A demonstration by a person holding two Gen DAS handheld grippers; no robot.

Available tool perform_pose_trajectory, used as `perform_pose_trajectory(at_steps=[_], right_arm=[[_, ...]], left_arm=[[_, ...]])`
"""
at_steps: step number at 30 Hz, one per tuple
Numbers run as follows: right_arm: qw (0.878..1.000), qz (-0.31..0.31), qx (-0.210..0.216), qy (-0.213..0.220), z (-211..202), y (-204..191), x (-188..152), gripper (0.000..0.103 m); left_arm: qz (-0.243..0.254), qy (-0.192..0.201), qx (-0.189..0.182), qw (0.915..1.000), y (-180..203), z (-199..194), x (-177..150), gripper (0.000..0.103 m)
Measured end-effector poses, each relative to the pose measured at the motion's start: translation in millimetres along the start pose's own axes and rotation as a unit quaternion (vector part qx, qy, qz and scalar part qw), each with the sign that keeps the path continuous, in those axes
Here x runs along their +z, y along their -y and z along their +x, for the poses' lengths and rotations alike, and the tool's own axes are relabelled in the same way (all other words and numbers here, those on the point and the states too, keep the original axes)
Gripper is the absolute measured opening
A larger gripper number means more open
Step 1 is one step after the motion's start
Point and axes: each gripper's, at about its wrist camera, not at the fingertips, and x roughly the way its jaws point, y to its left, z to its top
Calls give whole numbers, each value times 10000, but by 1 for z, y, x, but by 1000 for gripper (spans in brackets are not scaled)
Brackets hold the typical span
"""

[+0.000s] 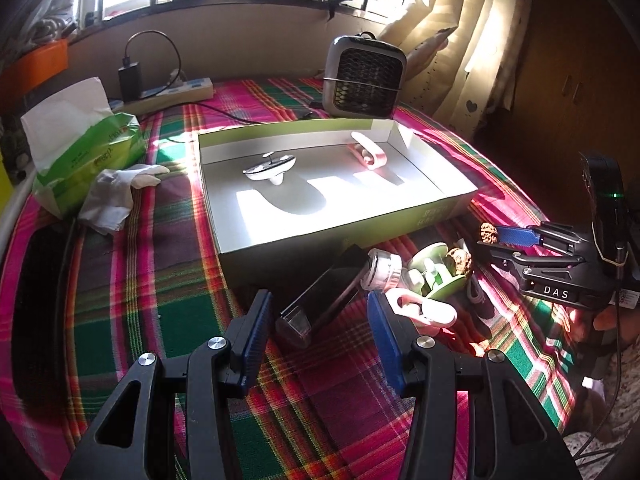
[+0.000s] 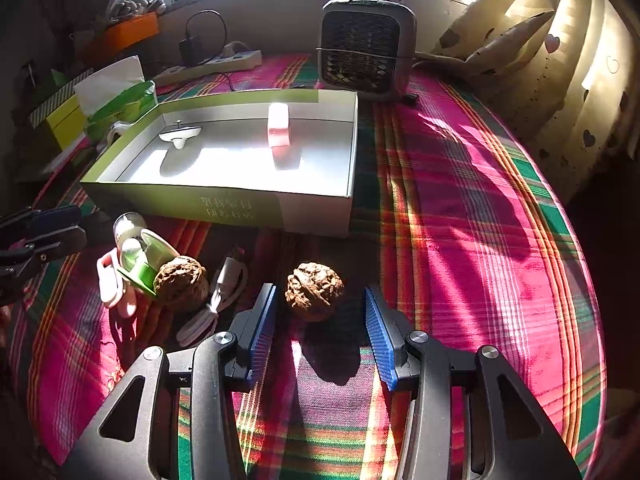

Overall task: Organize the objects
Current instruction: 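Grasp the black flashlight with the left gripper while the right gripper approaches a walnut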

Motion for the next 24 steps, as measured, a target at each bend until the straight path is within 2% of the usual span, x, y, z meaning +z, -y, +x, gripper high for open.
perform_pose_trajectory(at_steps=[9,19,24], right_arm=[[10000,-11,2,17,2,0,2,45],[10000,-48,34,71,3,1,1,45],[9999,-43,33,92,2,3,1,45]], left_arm=[[261,-177,164,9994,5,16,5,47],[303,-215,214,9991,7,22,6,47],[388,-211,316,9985,10,23,7,43]])
